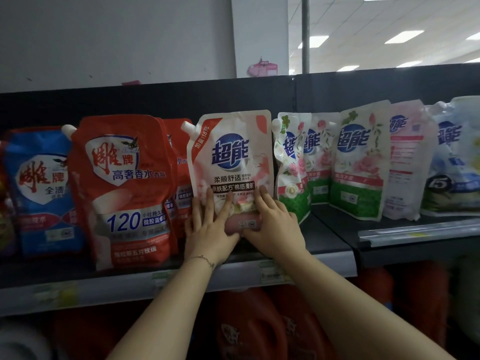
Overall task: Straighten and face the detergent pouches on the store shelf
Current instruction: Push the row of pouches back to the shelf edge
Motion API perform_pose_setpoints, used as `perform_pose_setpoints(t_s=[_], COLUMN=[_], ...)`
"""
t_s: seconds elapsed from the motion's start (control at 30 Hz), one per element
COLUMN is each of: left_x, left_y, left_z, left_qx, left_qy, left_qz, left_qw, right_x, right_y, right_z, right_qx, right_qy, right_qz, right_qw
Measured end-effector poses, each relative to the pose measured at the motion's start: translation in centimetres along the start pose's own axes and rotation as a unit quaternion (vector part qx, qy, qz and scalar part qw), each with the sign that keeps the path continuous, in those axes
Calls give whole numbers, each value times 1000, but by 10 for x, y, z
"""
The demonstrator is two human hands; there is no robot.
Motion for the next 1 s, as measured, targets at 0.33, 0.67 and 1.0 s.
perform_pose_setpoints(t_s=[0.33, 0.67, 1.0], left_x=[14, 5, -25], left_y=[4, 80, 133], left_z=[49, 53, -19], left_qx=[24, 193, 297], left_qy=[216, 192, 16], left_qz=[11, -17, 143], left_qw=[976, 962, 944], right_x=[5, -32, -71], right_y=[36, 87, 141], right_z=[31, 66, 42], right_qx=[-258, -235, -251], right_qy=[108, 68, -74], right_qz=[-177, -196, -267], right_qw=[944, 950, 927])
Point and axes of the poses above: each hand's wrist, its own x-axis away from the middle knuckle, its own z-axis out of the back of the hand, y = z × x, the point moved 9 cm from there along -x, towards the middle knuckle, and after that the axes turned 7 degrees about y, right-handed, at the moved point
